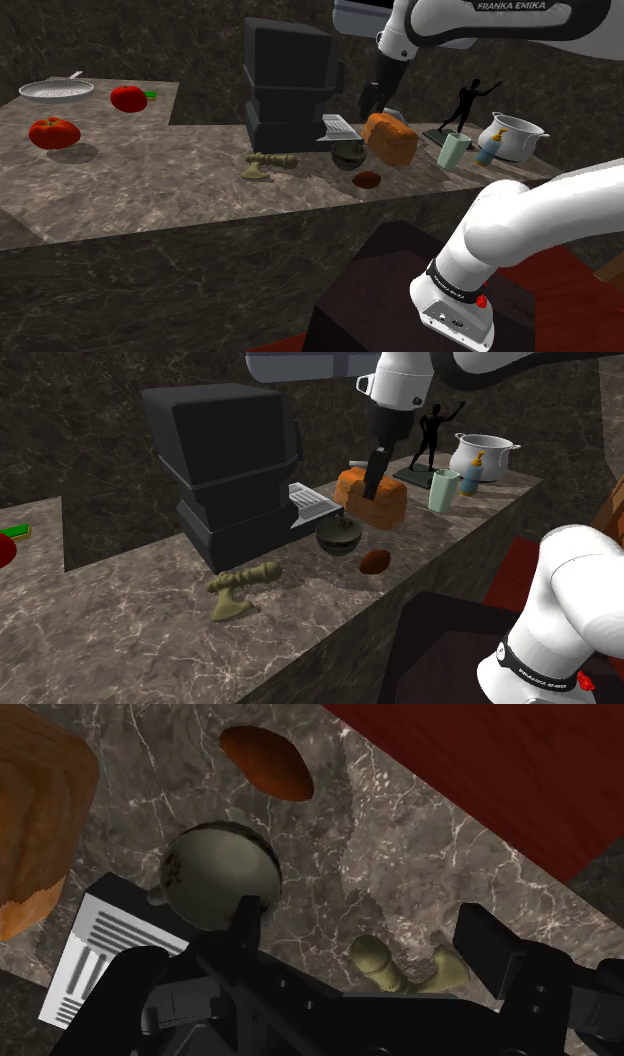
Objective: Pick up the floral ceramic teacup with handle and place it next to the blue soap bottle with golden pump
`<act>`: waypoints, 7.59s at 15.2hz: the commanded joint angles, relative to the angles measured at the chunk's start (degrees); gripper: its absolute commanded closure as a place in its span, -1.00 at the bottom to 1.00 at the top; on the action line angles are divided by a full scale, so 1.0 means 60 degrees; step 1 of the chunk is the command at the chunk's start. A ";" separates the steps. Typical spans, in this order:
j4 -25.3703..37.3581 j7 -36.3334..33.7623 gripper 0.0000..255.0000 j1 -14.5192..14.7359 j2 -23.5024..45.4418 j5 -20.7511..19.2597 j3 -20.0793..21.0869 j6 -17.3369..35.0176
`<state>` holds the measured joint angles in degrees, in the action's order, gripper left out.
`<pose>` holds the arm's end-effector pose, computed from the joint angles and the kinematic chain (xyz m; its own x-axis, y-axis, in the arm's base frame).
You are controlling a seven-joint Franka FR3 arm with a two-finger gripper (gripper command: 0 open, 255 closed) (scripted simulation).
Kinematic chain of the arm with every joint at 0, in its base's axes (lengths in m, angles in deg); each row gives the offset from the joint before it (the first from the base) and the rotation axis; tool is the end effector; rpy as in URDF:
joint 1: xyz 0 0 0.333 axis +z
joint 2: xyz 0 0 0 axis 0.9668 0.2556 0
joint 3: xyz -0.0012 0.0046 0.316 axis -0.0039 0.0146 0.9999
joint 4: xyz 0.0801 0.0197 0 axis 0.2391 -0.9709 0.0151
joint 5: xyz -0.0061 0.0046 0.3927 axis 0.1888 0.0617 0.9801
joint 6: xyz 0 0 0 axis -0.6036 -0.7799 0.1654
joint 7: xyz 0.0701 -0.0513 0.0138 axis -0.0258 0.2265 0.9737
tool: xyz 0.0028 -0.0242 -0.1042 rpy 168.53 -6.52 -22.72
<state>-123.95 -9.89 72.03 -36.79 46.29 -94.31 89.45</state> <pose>0.3595 -0.0677 0.5675 0.9916 -0.0437 0.1214 -0.0502 -0.9975 0.0506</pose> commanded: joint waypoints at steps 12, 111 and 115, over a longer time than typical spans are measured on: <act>0.0711 0.2691 -1.00 -0.0252 0.3619 0.0926 -0.2588 0.2315; 0.5866 0.7483 1.00 -0.2125 0.5240 0.1597 -0.5673 -0.2457; 0.6251 0.8544 1.00 -0.2553 0.5605 0.1692 -0.6292 -0.2669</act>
<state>-87.21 39.54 57.39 -3.90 56.19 -131.06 73.85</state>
